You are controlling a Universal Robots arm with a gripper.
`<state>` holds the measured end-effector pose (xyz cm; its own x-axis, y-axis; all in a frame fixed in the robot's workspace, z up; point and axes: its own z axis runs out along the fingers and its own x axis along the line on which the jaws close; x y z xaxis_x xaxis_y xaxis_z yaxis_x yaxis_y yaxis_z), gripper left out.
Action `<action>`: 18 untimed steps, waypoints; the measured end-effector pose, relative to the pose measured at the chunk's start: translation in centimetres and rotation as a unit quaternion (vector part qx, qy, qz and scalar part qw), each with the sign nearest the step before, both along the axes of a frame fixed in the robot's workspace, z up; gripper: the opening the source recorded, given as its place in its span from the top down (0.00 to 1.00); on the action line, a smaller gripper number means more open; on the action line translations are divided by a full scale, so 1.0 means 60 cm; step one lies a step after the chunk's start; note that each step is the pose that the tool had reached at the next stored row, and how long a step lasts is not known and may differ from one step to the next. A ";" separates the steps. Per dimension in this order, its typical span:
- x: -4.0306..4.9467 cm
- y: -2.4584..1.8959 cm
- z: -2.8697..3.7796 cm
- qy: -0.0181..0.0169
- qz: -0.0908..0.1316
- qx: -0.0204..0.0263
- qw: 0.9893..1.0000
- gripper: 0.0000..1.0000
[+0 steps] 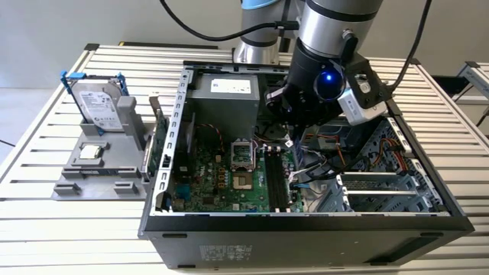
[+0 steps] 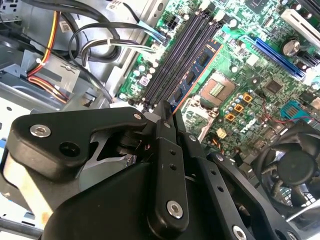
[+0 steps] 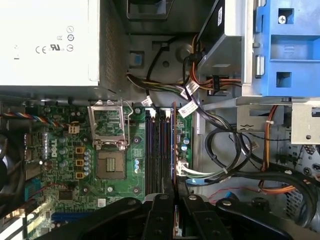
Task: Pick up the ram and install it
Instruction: 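Insert the ram into the slot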
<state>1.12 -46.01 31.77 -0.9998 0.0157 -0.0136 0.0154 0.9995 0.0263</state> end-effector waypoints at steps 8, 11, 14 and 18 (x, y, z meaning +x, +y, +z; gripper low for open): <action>0.002 0.0000 -0.015 0.000 -0.001 0.000 1.000 1.00; 0.003 0.0000 -0.019 0.000 -0.001 0.000 1.000 1.00; 0.003 0.0000 -0.024 0.000 -0.002 0.000 1.000 1.00; 0.004 0.0000 -0.028 0.000 -0.002 0.000 1.000 1.00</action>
